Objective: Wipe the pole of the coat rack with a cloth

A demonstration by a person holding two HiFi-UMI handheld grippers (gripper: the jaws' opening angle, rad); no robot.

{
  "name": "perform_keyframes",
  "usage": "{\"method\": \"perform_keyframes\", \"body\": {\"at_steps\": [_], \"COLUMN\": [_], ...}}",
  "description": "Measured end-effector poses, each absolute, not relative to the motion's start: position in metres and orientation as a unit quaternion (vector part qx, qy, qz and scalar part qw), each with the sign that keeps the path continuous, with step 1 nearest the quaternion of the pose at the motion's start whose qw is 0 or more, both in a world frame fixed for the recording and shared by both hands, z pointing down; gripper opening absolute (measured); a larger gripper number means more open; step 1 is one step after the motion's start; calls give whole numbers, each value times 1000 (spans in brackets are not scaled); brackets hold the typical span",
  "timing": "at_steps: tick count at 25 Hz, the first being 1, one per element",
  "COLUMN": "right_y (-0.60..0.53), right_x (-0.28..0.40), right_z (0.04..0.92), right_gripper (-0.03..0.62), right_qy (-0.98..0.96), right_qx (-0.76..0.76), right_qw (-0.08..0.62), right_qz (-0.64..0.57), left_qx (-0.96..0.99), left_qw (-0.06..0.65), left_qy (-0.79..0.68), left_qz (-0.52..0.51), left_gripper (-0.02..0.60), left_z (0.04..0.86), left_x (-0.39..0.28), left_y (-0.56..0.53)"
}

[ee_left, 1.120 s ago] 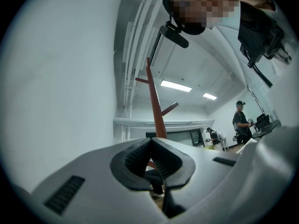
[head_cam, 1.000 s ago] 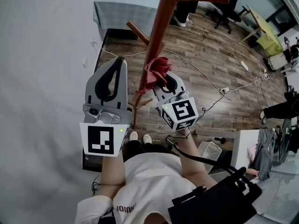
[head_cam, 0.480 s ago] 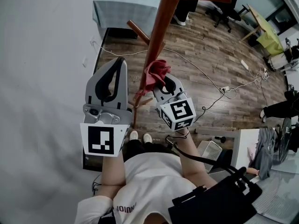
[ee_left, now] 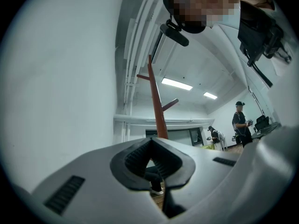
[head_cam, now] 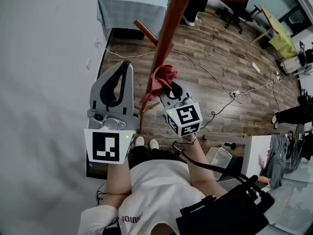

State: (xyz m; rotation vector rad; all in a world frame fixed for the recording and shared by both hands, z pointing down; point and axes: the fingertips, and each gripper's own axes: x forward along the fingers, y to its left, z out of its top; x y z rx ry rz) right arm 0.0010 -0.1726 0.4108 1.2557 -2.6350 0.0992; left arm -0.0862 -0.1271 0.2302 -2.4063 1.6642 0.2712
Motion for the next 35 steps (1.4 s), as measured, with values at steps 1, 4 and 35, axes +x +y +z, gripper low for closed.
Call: {"method": "perform_keyframes", "body": {"at_steps": [1,4,35], "right_y": [-173,-172,-162], "right_x": [1,1,-1], "right_z": [412,415,449], "right_gripper": [92,92,94], "right_qy": [-897,-896,-891], "right_qx": [427,427,413], "right_qw": [112,115,179], "right_qz": [35,36,55], "left_qx": [-815,-814,-820], "left_qw": [101,101,90], "left_qy": [564,564,559], "left_qz": [92,93,82], "left_gripper": [12,14,12], "left_z": [230,230,243], "left_x": [-86,-87,-78], "left_y": [-127,-127,-130]}}
